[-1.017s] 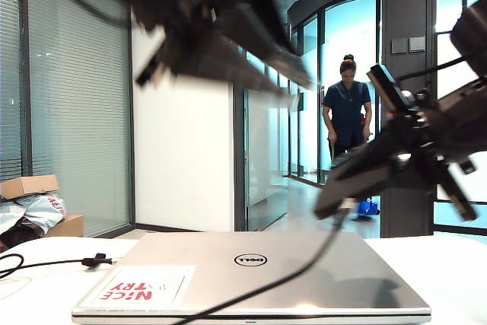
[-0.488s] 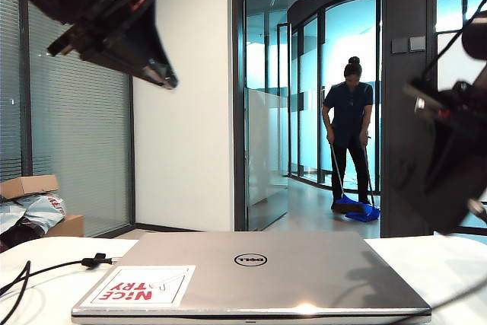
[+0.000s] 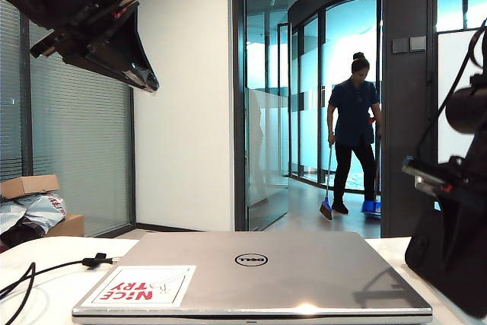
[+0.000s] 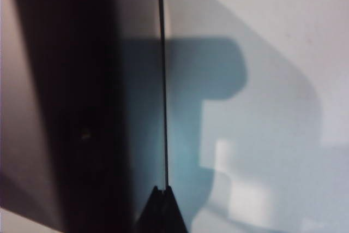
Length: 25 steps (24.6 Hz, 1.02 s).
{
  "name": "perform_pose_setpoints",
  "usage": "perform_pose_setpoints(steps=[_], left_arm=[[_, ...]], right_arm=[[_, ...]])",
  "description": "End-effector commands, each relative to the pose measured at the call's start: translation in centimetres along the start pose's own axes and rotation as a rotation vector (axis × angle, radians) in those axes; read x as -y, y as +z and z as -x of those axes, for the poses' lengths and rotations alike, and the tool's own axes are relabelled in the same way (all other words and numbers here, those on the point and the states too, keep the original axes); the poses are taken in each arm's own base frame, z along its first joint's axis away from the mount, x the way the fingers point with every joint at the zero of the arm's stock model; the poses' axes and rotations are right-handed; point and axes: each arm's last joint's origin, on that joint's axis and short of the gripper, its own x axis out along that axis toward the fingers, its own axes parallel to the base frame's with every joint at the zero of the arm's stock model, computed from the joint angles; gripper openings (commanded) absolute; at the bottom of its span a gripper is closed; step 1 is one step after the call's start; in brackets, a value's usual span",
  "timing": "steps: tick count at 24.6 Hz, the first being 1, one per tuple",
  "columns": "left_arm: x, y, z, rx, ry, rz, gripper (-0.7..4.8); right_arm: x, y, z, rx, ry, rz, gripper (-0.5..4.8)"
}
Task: Pick up the charging cable and the phone, plug the charging cable into the charging port on the phone, and finally place them back on the table.
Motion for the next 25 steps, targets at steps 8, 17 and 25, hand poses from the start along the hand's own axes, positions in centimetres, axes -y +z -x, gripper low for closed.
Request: perform_pose_setpoints(steps=[8,17,25], left_arm=[[0.0,0.2,0.1,0.015,-0.004,-0.007,-0.06],[0.0,0.2,0.1,0.013,-0.004,-0.007,-0.06],[0.0,0.1,0.1,0.010,-0.004,-0.006,-0.06]], right_arm=[[0.4,0.1,-0.3,-0.017,-0.088,-0.003,1.63],[-0.6,1.5,2.9,-0.055,-0.203,-0.019,1.63],[-1.7,2.3,5.7,-0.079,-0.251,-0.011,1.63]])
